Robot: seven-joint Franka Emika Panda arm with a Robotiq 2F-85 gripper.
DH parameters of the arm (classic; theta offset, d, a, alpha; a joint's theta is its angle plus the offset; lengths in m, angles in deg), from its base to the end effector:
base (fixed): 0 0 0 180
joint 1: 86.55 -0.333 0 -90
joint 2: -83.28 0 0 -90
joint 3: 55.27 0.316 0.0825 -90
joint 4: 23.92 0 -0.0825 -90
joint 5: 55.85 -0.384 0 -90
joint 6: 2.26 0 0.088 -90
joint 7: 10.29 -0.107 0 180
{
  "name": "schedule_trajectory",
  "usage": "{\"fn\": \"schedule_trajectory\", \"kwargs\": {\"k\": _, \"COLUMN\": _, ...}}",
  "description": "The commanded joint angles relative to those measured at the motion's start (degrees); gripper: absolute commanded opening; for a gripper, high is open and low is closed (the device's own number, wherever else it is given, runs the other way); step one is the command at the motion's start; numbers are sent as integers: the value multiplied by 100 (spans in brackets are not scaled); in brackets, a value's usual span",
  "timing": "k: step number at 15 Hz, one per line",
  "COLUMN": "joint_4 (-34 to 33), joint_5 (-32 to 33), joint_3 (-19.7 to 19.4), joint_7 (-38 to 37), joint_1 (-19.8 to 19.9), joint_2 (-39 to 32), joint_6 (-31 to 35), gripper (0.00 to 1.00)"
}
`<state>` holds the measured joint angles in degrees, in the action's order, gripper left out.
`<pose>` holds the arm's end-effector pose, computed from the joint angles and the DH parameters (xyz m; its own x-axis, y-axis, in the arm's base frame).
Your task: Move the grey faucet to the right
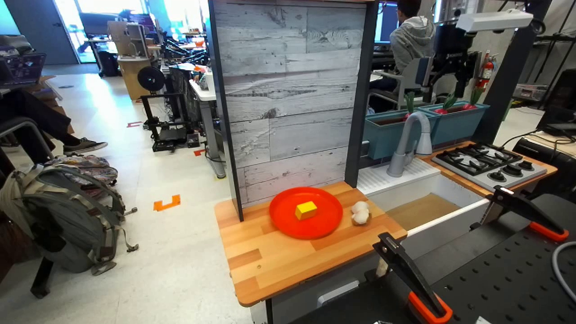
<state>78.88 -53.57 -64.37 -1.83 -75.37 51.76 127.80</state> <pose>0.6103 -0.2188 0.2408 0.9829 -0.1623 -0.0865 -0.1536 -0.9831 0.0995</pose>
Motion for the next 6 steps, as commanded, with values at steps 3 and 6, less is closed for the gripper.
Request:
{"fn": "schedule_trajectory", "kwargs": {"k": 3, "joint_4": 1773, "joint_5": -56, "joint_3": 196, "joint_7": 393, "joint_1": 19, "joint_2": 1708, "joint_6": 346, "gripper": 100}}
{"fn": "schedule_trajectory", "kwargs": {"k": 6, "joint_4": 1443, "joint_5": -9, "joint_3": 156, "joint_7": 254, "joint_1": -11, "joint_2": 1460, "joint_6": 147, "gripper": 100}}
